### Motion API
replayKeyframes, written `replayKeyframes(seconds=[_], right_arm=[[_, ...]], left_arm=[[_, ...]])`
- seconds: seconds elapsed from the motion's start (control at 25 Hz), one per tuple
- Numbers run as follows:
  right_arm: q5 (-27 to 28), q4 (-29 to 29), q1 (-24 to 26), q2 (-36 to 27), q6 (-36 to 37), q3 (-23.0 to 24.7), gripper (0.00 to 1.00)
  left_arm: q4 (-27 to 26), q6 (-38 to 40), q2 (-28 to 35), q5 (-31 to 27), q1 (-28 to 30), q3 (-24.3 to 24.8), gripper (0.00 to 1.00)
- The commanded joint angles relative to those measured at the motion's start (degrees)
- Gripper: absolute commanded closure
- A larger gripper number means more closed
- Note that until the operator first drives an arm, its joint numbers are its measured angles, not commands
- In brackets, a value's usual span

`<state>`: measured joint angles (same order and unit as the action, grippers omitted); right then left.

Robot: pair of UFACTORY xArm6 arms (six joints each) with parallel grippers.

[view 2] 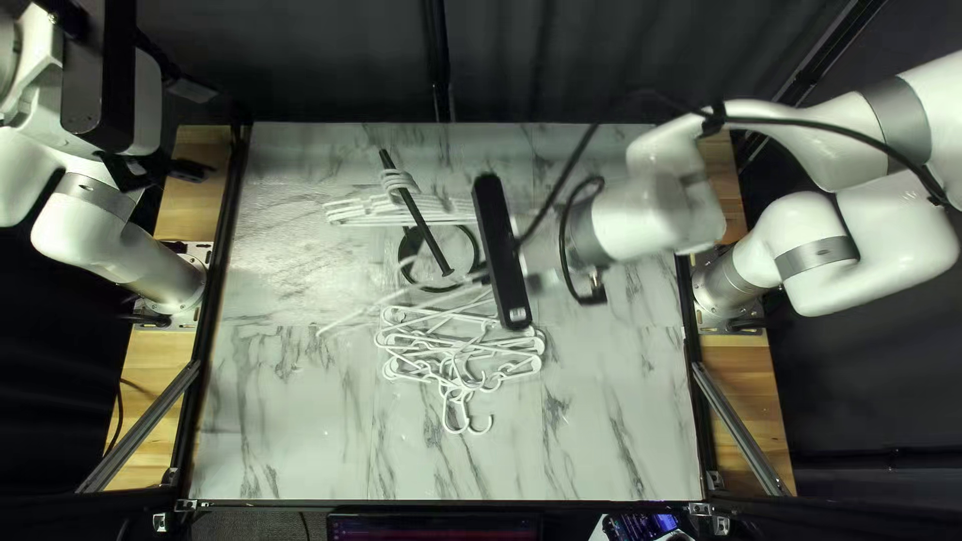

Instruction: Remove hangers from rack and place onto table

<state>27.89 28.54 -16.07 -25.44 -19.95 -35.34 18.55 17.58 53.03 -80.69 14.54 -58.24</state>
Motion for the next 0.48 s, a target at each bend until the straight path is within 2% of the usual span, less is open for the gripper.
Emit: replayKeyframes(seconds=[0.04,0.12,0.48], right_arm=[[3.55,7.8,-5.18,0.95,-11.91,0.96,1.0],[6.04,12.47,-6.6,-0.67,-17.78,2.61,1.0],[6.04,12.47,-6.6,-0.67,-17.78,2.61,1.0]], left_arm=[[0.0,0.0,0.0,0.0,0.0,0.0,0.0],[0.0,0.0,0.0,0.0,0.0,0.0,0.0],[0.0,0.0,0.0,0.0,0.0,0.0,0.0]])
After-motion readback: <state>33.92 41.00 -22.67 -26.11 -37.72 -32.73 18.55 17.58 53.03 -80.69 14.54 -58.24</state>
